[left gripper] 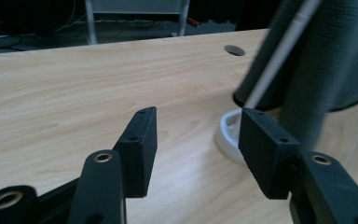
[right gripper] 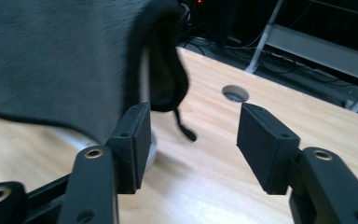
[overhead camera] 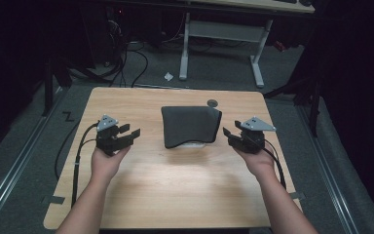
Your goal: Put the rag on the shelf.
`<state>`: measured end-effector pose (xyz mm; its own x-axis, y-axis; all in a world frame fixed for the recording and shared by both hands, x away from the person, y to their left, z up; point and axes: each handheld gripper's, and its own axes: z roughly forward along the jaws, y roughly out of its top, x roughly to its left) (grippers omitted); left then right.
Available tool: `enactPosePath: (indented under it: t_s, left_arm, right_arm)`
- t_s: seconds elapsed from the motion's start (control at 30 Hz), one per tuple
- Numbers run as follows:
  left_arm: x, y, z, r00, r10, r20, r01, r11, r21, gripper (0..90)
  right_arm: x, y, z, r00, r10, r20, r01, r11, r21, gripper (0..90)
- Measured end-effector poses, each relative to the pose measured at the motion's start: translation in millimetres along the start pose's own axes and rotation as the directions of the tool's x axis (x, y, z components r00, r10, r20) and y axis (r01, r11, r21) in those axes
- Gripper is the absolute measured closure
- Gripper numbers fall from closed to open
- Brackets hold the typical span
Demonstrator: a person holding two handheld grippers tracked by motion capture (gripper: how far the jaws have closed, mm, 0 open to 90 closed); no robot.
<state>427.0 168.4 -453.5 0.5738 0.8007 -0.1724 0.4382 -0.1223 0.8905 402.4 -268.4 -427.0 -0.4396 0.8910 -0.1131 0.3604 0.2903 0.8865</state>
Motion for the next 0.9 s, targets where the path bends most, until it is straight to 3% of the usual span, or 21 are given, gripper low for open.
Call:
enactPosePath:
  t_s: [0.07,0.3,0.53,0.63,0.73,0.77,0.83,0.9]
  left_arm:
    - [-7.1,-6.0,-5.7,0.9999,0.012,0.01,-0.012,0.9999,0.0,47.0]
    - [-23.4,-30.5,-17.2,0.999,0.009,0.043,-0.01,0.9998,0.018,46.2]
    - [-45.8,-70.1,-18.3,0.9962,0.011,0.086,-0.02,0.9945,0.102,44.6]
    - [-60.0,-92.5,-13.7,0.9931,0.03,0.114,-0.05,0.983,0.177,42.8]
    - [-77.4,-108.3,-11.8,0.9872,0.115,0.111,-0.139,0.9583,0.249,42.4]
    - [-82.6,-109.9,-11.9,0.9856,0.122,0.117,-0.148,0.9551,0.256,42.4]
    - [-88.0,-109.2,-12.8,0.9821,0.125,0.141,-0.157,0.9565,0.246,41.9]
    - [-87.4,-106.4,-12.7,0.9833,0.112,0.143,-0.144,0.9615,0.234,42.0]
  right_arm:
    - [6.6,-3.9,-7.9,1.0,0.002,-0.008,-0.002,1.0,-0.03,43.6]
    - [29.4,-18.9,-26.4,0.9994,-0.032,-0.017,0.031,0.999,-0.041,41.2]
    - [57.2,-47.6,-28.0,0.9979,-0.047,-0.045,0.048,0.999,0.017,40.0]
    - [68.8,-66.8,-24.1,0.9972,-0.03,-0.069,0.034,0.998,0.054,39.6]
    - [80.3,-88.9,-21.4,0.9975,-0.023,-0.067,0.029,0.996,0.082,40.0]
    - [84.3,-95.6,-20.0,0.9971,-0.029,-0.071,0.036,0.994,0.099,40.0]
    - [90.9,-103.5,-16.8,0.9933,-0.074,-0.089,0.087,0.985,0.148,39.9]
    - [92.8,-105.5,-15.6,0.9916,-0.087,-0.096,0.101,0.983,0.153,39.8]
